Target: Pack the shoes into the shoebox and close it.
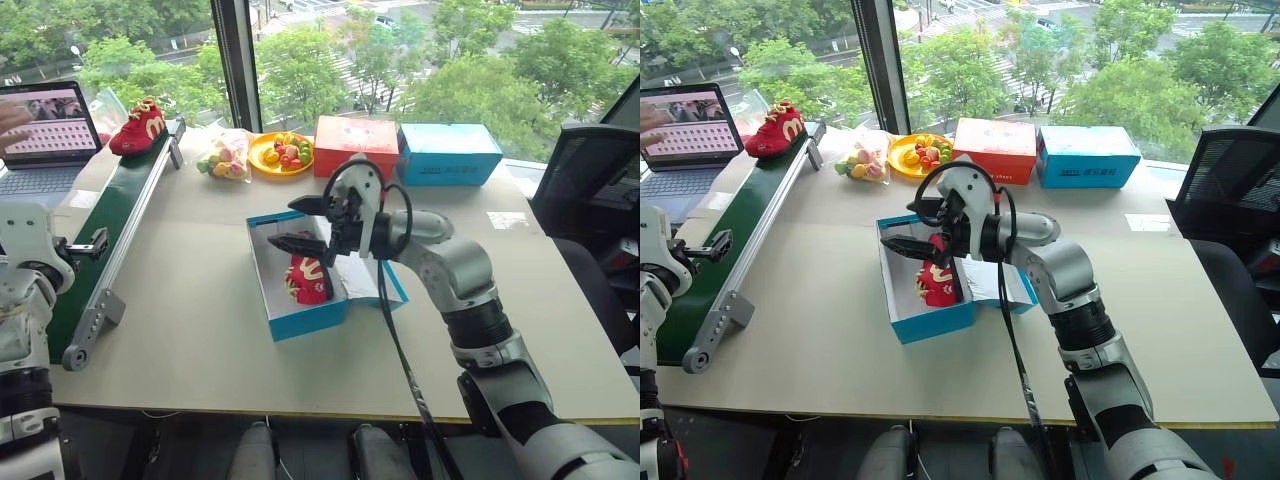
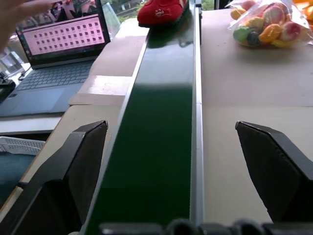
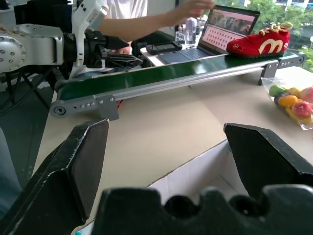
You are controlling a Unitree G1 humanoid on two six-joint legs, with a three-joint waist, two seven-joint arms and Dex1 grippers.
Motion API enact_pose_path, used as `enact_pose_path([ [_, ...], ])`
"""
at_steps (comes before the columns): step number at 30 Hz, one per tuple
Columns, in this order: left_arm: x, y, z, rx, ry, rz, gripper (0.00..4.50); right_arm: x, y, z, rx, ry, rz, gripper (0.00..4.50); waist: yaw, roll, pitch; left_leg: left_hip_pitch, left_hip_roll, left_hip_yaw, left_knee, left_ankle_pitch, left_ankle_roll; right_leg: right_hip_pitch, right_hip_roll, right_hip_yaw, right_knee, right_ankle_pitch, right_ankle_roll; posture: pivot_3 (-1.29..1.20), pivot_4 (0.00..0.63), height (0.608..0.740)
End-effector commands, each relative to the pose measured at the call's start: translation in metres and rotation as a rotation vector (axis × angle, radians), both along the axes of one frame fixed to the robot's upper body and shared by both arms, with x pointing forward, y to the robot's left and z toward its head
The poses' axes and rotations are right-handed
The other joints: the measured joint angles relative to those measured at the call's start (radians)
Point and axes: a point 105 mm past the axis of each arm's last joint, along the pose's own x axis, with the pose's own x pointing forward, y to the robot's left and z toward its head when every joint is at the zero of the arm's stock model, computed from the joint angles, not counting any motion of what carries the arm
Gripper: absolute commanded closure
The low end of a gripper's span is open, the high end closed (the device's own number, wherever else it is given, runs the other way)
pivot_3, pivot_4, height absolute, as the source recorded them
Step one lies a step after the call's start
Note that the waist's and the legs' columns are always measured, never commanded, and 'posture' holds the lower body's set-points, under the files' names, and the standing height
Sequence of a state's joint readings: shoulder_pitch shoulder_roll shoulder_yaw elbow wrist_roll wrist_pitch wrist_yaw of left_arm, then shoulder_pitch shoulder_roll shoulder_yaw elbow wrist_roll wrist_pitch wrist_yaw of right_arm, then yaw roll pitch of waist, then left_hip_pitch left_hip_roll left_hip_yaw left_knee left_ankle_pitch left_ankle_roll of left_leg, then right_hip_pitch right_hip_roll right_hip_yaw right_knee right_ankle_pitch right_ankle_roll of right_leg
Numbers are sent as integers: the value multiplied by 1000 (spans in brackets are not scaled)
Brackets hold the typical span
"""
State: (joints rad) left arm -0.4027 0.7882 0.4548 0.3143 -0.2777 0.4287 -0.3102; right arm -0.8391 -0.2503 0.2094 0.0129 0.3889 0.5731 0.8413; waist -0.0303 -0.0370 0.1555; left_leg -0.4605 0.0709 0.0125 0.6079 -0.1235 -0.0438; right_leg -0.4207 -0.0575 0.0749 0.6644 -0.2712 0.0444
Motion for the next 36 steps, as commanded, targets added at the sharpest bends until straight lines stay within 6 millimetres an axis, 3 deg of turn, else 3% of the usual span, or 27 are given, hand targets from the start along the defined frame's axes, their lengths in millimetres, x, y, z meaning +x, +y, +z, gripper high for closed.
enact_pose_path([
  [1, 5, 5, 17, 14, -85, 27, 0, -3, 4, 4, 6, -52, 3, 15, 5, 0, 0, 0, 0, 0, 0, 0, 0, 0, 0, 0, 0, 0, 0, 0, 150, 740],
  [10, 2, 23, 1, 2, -51, -16, 0, 1, 8, -3, 5, -24, -39, 15, 11, 0, 0, 0, 0, 0, -1, 0, -1, 0, 0, 0, 0, 0, 0, 0, 150, 740],
  [19, 5, 45, 12, 32, -49, -23, 0, 0, 6, 1, 22, -25, -50, 15, 17, 0, 0, 0, 0, 0, -1, 1, -1, 0, 0, -2, 0, 0, -1, 0, 150, 740],
  [36, 21, 48, 22, 32, -16, -19, 0, 1, -2, 1, 10, -27, -93, 15, 14, -1, 0, 0, 0, 0, -1, 1, -1, -1, 0, -2, 1, 0, 0, 0, 150, 740],
])
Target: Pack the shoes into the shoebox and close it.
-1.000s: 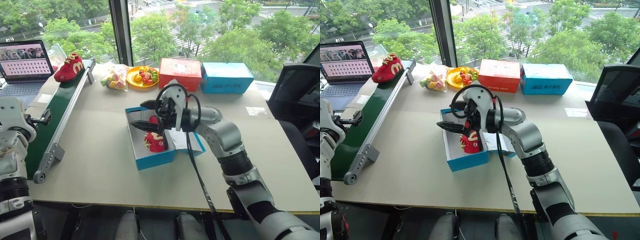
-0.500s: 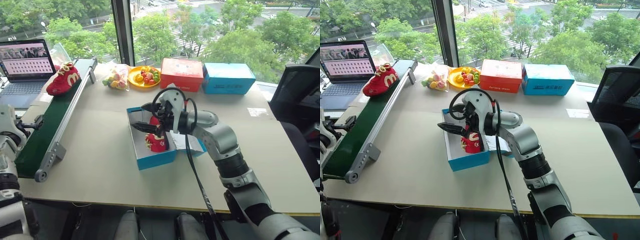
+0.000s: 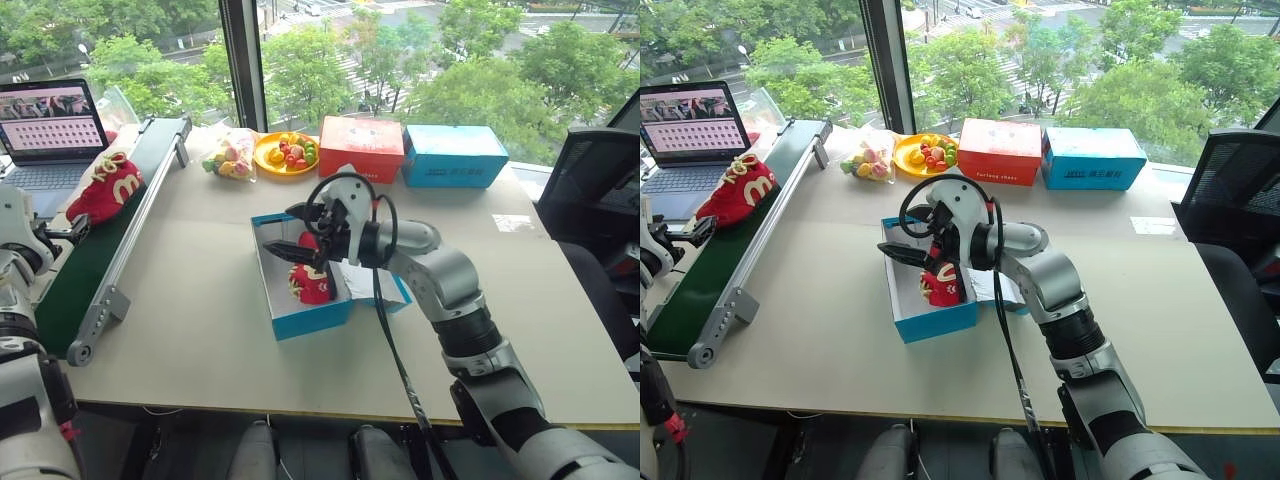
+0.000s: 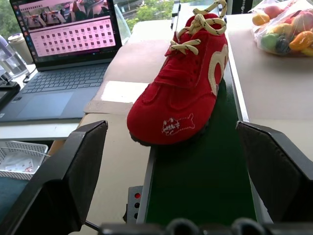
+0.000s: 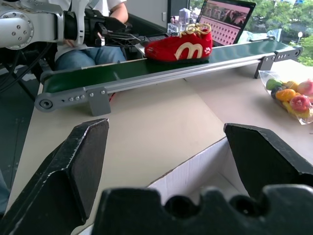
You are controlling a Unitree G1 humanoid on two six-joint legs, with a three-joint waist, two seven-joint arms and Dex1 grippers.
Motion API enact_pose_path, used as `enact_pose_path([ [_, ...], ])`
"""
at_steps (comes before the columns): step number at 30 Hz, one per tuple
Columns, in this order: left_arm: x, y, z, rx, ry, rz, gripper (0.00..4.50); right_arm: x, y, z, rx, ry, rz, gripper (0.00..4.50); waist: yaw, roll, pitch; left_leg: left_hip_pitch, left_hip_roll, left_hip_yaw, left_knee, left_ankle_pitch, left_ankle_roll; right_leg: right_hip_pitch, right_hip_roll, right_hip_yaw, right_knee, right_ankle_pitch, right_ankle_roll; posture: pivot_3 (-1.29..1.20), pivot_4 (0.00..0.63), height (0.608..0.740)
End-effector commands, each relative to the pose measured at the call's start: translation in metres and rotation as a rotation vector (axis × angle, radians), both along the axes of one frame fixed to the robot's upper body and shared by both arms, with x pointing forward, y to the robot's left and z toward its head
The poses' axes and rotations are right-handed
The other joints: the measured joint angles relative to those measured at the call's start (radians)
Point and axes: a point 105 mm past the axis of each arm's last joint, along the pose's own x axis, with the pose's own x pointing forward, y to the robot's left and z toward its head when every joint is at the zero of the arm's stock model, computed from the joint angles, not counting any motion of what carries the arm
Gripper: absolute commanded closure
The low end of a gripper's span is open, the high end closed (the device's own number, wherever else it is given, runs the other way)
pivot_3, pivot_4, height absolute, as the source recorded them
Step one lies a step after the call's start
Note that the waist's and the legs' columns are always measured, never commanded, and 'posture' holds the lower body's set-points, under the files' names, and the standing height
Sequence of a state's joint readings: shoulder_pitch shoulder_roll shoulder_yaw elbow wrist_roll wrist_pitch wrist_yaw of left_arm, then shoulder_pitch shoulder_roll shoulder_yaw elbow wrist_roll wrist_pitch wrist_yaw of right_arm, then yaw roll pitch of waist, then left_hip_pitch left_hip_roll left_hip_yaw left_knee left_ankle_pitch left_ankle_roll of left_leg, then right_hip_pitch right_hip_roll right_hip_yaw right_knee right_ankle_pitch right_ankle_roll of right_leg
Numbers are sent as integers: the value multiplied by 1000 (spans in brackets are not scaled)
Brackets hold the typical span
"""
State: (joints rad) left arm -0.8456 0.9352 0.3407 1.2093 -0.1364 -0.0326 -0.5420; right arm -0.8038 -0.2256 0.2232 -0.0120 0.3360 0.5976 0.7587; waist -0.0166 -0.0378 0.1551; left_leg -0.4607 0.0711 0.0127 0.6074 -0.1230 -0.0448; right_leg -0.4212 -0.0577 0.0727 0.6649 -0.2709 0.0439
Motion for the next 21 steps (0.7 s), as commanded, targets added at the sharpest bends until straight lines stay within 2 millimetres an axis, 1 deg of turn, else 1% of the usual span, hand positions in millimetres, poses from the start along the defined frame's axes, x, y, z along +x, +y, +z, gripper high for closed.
enact_pose_path([
  [1, -3, 8, 17, 37, -30, 21, 0, -4, -4, 13, 29, -41, -3, 15, 0, 0, 0, 0, 0, 0, 0, 0, 0, 0, 0, 0, 0, 0, 0, 0, 150, 740],
  [4, -4, 8, 14, 28, -21, 24, 0, -4, -4, 12, 26, -40, -7, 15, 1, 0, 0, 0, 0, 0, 0, 0, 0, 0, 0, 0, 0, 0, 0, 0, 150, 740],
  [8, -5, 9, 0, -8, 25, 27, 0, -3, -5, 11, 16, -40, -11, 15, 2, 0, 0, 0, 0, 0, 0, 0, 0, 0, 0, 0, 0, 0, 0, 0, 150, 740],
  [14, -13, 4, -40, -23, 190, -10, 0, -3, -7, 5, -20, -32, -16, 15, 0, 0, 0, 0, 0, 0, 0, 0, 0, 0, 0, 0, 0, 0, 0, 0, 150, 740],
  [16, -15, 1, -49, -40, 223, -29, 0, -2, -8, 4, -24, -32, -20, 15, 0, 0, 0, 0, 0, 0, 0, 0, 0, 0, 0, 0, 0, 0, 0, 0, 150, 740],
  [18, -17, 0, -59, -55, 263, -41, 518, -1, -8, 5, -27, -34, -26, 0, 1, 0, 0, 0, 0, 0, 0, 0, 0, 0, 0, 0, 1, 0, 0, 0, 150, 740],
  [19, -18, -3, -62, -58, 272, -57, 665, -1, -9, 5, -28, -34, -28, 0, 1, 0, 0, 0, 0, 0, 0, 0, 0, 0, 0, 0, 1, 0, 0, 0, 150, 740],
  [21, -17, -7, -64, -78, 268, -83, 1291, 0, -9, 6, -29, -37, -34, 0, 1, 0, 0, 0, 0, 0, 0, 0, 0, 0, 0, 0, 1, 0, 0, 0, 150, 740],
])
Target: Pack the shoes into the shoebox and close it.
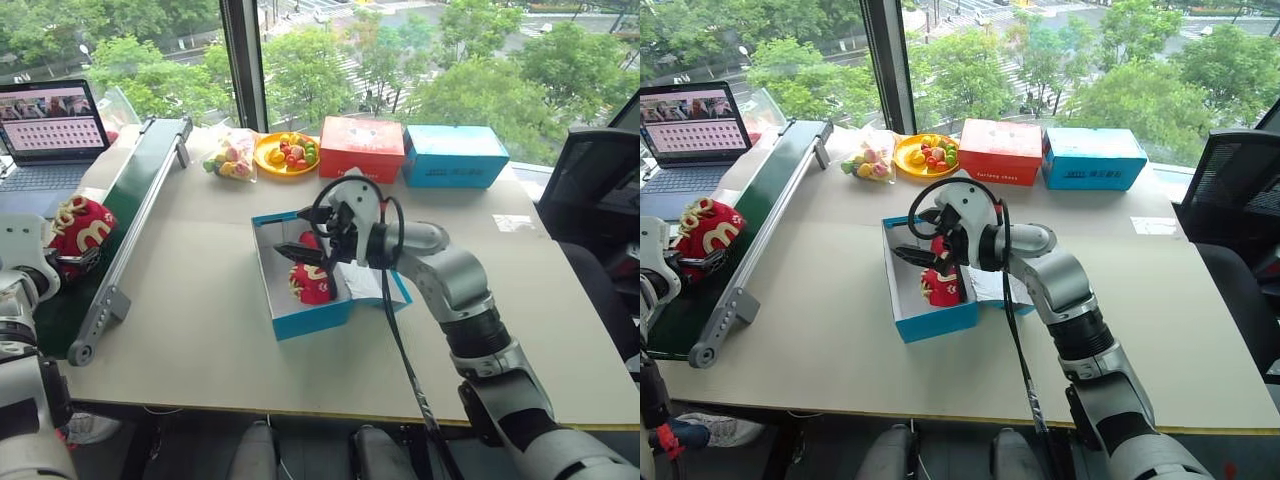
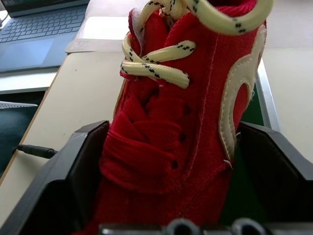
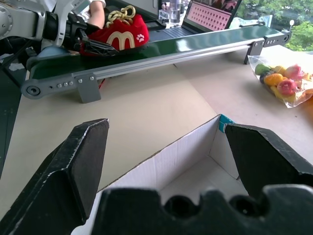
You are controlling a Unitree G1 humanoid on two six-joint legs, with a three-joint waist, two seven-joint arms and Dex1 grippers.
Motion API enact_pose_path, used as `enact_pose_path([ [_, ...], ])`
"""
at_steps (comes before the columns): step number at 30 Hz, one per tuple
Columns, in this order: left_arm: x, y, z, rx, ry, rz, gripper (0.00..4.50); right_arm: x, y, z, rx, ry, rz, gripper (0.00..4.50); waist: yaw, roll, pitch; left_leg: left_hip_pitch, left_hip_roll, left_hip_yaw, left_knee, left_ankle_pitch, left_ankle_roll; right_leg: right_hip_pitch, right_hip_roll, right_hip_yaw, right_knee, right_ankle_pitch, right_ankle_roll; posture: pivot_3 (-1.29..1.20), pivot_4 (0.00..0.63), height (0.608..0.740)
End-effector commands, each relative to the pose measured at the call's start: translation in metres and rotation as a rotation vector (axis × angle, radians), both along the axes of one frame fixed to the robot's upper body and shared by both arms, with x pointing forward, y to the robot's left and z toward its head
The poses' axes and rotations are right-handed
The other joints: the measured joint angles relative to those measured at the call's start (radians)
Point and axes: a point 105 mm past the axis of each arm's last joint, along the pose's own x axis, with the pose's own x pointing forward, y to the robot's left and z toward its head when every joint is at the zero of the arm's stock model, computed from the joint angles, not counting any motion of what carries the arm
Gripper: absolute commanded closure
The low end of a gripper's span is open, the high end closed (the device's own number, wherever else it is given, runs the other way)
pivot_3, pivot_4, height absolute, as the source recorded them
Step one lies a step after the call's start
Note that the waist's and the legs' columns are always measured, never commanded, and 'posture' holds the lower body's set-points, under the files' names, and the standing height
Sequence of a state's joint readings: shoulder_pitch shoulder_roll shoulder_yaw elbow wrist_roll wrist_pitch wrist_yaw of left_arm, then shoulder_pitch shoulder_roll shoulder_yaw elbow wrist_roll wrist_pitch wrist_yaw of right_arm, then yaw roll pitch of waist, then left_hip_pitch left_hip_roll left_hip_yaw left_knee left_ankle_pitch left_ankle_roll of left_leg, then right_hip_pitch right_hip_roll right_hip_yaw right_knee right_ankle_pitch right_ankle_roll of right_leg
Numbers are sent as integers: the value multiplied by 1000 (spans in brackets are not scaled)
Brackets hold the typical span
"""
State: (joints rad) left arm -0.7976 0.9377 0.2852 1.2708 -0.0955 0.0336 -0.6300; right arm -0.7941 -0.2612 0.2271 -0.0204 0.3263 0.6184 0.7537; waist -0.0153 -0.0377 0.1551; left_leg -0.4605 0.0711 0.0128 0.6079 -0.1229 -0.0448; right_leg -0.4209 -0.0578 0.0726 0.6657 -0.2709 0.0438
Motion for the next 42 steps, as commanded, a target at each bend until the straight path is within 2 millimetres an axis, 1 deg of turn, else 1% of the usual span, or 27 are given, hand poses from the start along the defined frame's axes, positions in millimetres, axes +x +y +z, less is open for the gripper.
enact_pose_path([
  [1, -3, -7, -15, -52, 43, -40, 1635, -3, 0, 13, 9, -48, 0, 0, 0, 0, 0, 0, 0, 0, 0, 0, 0, 0, 0, 0, 0, 0, 0, 0, 150, 740],
  [2, -2, -8, -15, -59, 37, -46, 2026, -3, 0, 13, 8, -48, -2, 0, 0, 0, 0, 0, 0, 0, 0, 0, 0, 0, 0, 0, 0, 0, 0, 0, 150, 740],
  [5, 1, -13, -11, -70, 19, -75, 2906, -2, 0, 13, 5, -49, -7, 0, 1, 0, 0, 0, 0, 0, 0, 0, 0, 0, 0, 0, 1, 0, 0, 0, 150, 740],
  [8, 9, -22, 0, -73, -13, -114, 3449, -1, 0, 13, 2, -51, -14, 0, 5, 0, 0, 0, 0, 0, 0, 0, 0, 0, 0, 0, 1, 0, 0, 0, 150, 740],
  [9, 14, -27, 8, -74, -37, -140, 3608, -1, 0, 13, 3, -50, -16, 0, 8, 0, 0, 0, 0, 0, 0, 0, 0, 0, 0, 0, 1, 0, 0, 0, 150, 740],
  [12, 28, -48, 34, -85, -125, -224, 3608, 1, -2, 15, 16, -45, -24, 0, 24, 0, 0, 0, 0, 0, 0, 0, 0, 1, 0, -1, 1, 0, 0, 0, 150, 740],
  [13, 32, -57, 44, -95, -158, -259, 3608, 1, -3, 17, 28, -40, -27, 0, 31, 0, 0, 0, 0, 0, 0, 1, -1, 1, 0, -2, 1, 0, 0, 0, 150, 740],
  [14, 36, -70, 57, -108, -205, -305, 3608, 2, -5, 20, 46, -32, -31, 0, 37, 0, 0, 0, 0, -1, 0, 1, -1, 1, -1, -3, 1, 0, 0, 0, 150, 740],
  [16, 42, -109, 86, -166, -309, -400, 3608, 5, -13, 32, 122, 6, -49, 0, 45, -2, 0, -2, 0, -1, 1, 1, -1, 1, -1, -3, 0, 0, 0, 0, 150, 740],
  [17, 42, -121, 94, -183, -333, -426, 3608, 6, -15, 35, 149, 22, -54, 0, 46, -3, 0, -5, 0, -1, 3, 1, -1, 1, -1, -4, 0, 0, 0, 0, 150, 740],
  [18, 41, -139, 102, -202, -357, -466, 3608, 7, -18, 41, 197, 51, -56, 0, 43, -4, 0, -7, 0, -2, 4, 1, -1, -1, -1, -5, 0, 0, 1, 0, 150, 740],
  [22, 32, -211, 122, -205, -388, -624, 3608, 11, -27, 60, 388, 174, -58, 0, 21, -5, 0, -9, 1, -3, 4, 2, -1, -1, -1, -5, -1, 1, 1, 0, 150, 740],
  [23, 30, -224, 126, -217, -396, -648, 3608, 11, -29, 64, 428, 199, -58, 0, 16, -5, 0, -9, 1, -3, 3, 2, -1, -1, -1, -4, -1, 1, 1, 0, 150, 740],
  [26, 24, -260, 133, -247, -406, -726, 3608, 15, -35, 73, 533, 271, -67, 0, -1, -5, 0, -6, 1, -4, 3, 2, 0, 0, 0, -4, 1, 1, 1, 0, 150, 740],
  [28, 20, -278, 136, -268, -411, -772, 3608, 18, -40, 75, 601, 338, -71, 0, -8, -5, 0, -6, 1, -4, 3, 2, 0, 0, 0, -4, 1, 1, 1, 0, 150, 740],
  [30, 16, -303, 142, -298, -417, -839, 3608, 30, -53, 62, 650, 439, -134, 0, -9, -5, 0, -5, 0, -4, 3, 3, 1, 1, 0, -4, 1, 1, 1, 0, 150, 740],
  [32, 14, -320, 143, -306, -413, -883, 3608, 33, -59, 56, 686, 489, -158, 0, -6, -5, 0, -4, 0, -5, 3, 3, 1, 2, 0, -4, 1, 1, 1, 0, 150, 740],
  [34, 13, -329, 141, -317, -405, -900, 3608, 31, -59, 58, 718, 510, -152, 0, -3, -5, 0, -4, 0, -5, 2, 3, 1, 2, 0, -4, 0, 1, 1, 0, 150, 740],
  [36, 9, -344, 137, -343, -391, -937, 3608, 33, -61, 50, 686, 515, -191, 0, -3, -5, 0, -5, 0, -5, 2, 3, 1, 1, 0, -3, 0, 1, 1, 0, 150, 740],
  [38, 5, -357, 132, -359, -376, -973, 3608, 33, -62, 46, 688, 524, -211, 0, -3, -5, 0, -5, 0, -5, 1, 3, 1, 1, 0, -3, -1, 1, 1, 0, 150, 740],
  [42, 3, -368, 125, -358, -358, -995, 3608, 31, -66, 51, 727, 516, -205, 0, -8, -4, 0, -5, -1, -5, 2, 3, 1, 1, 0, -3, -1, 1, 1, 0, 150, 740],
])
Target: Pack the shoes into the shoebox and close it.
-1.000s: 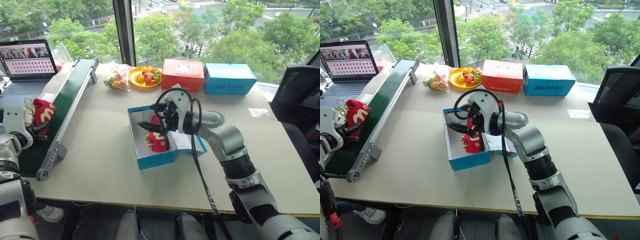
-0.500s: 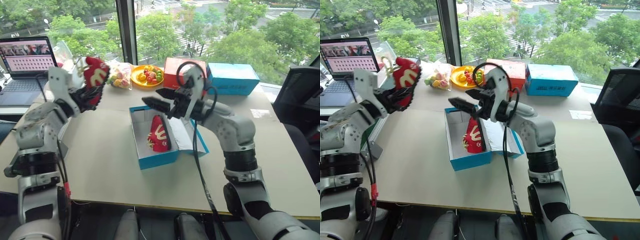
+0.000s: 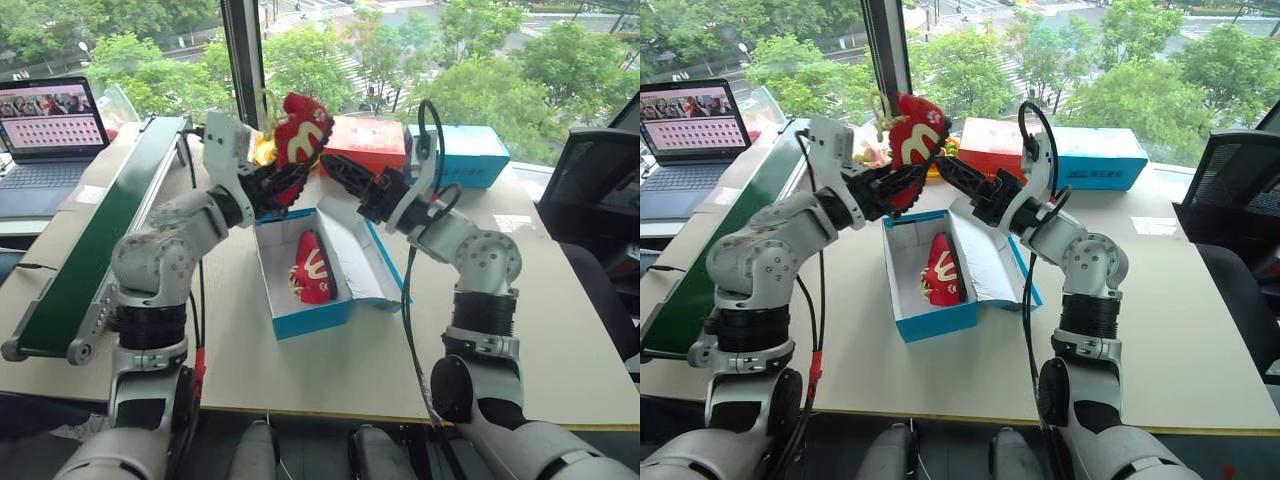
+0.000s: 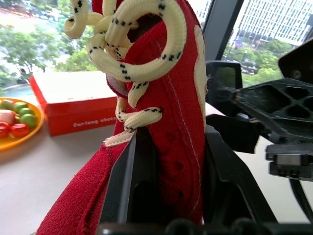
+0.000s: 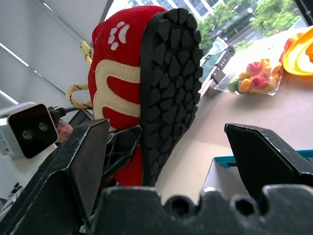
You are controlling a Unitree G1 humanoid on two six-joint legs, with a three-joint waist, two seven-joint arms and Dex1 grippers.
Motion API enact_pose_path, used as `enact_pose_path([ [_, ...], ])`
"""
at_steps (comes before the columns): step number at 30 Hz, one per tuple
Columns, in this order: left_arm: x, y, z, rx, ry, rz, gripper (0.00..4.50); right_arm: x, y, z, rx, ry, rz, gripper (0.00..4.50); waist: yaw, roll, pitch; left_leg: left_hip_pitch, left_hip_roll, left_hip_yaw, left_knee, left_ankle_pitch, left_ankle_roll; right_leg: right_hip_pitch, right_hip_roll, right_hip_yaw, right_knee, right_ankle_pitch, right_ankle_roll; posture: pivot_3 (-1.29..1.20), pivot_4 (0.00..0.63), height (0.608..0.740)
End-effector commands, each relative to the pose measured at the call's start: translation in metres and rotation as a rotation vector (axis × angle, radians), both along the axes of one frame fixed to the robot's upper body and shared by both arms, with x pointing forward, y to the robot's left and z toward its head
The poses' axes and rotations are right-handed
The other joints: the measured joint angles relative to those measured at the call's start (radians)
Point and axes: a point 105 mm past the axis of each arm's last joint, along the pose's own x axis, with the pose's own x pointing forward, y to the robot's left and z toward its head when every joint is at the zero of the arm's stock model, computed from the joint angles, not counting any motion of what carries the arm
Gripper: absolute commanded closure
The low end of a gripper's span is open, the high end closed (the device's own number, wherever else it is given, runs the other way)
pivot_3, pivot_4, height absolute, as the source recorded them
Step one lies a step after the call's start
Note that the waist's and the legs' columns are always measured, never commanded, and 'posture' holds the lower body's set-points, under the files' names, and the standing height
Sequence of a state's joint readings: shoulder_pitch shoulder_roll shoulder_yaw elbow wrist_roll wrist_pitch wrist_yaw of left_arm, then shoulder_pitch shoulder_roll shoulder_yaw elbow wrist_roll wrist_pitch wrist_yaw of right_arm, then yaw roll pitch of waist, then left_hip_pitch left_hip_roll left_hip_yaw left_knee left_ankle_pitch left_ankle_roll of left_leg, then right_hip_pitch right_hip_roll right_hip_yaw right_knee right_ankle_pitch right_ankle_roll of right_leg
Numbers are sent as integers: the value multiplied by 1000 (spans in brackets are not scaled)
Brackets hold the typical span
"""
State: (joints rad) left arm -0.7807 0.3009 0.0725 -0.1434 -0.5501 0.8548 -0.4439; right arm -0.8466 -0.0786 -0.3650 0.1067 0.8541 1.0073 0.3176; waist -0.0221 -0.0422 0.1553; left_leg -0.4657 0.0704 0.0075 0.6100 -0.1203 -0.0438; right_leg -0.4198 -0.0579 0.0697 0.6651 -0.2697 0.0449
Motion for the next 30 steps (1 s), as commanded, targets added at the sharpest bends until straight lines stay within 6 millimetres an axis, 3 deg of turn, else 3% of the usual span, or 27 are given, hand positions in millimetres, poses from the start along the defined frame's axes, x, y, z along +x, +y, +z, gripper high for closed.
enact_pose_path([
  [1, -10, -13, 13, -11, -67, -44, 3608, -8, -4, 23, 43, -78, -2, 0, -2, 0, 0, 0, 0, 0, 0, 0, 0, 0, 0, 0, 0, 0, 0, 0, 150, 740],
  [8, -15, -19, 9, -17, -52, -70, 3608, -7, -6, 26, 61, -82, -23, 0, 1, 0, 0, 0, 0, -1, 0, 0, 0, 0, 0, 0, 0, 0, 0, 0, 150, 740],
  [9, -16, -21, 9, -19, -50, -75, 3619, -7, -6, 27, 68, -82, -26, 516, 1, 0, 0, 0, 0, -1, 0, 0, 0, 0, 0, 0, 0, 0, 0, 0, 150, 740],
  [10, -18, -23, 8, -24, -44, -82, 3619, -6, -6, 28, 73, -84, -29, 617, 1, 0, 0, 0, 0, -1, 0, 0, 0, 0, 0, 0, -1, 0, 0, 0, 150, 740],
  [17, -27, -29, 4, -28, -22, -112, 3619, -4, -6, 33, 113, -86, -39, 3003, 2, 0, 0, 0, 0, -1, 0, 0, 0, 0, 0, 0, 0, 0, 0, 0, 150, 740],
  [21, -31, -28, 2, -22, -17, -112, 3619, -1, -6, 35, 124, -84, -44, 3715, 2, 0, 0, 0, 0, -1, 0, 0, 0, 0, 0, 0, -1, 0, 0, 0, 150, 740],
  [25, -32, -19, 4, -62, 7, -105, 2242, 3, -4, 34, 108, -79, -56, 3958, 2, 0, 0, 0, 0, -1, 0, 0, 0, 0, 0, 0, -1, 0, 0, 0, 150, 740],
  [30, -38, 5, 2, 24, 0, -98, 419, 8, -6, 34, 61, -97, -94, 4189, 0, 1, 0, 0, 0, -2, 0, 0, 0, 0, 0, -1, -1, 0, 0, 0, 150, 740],
])
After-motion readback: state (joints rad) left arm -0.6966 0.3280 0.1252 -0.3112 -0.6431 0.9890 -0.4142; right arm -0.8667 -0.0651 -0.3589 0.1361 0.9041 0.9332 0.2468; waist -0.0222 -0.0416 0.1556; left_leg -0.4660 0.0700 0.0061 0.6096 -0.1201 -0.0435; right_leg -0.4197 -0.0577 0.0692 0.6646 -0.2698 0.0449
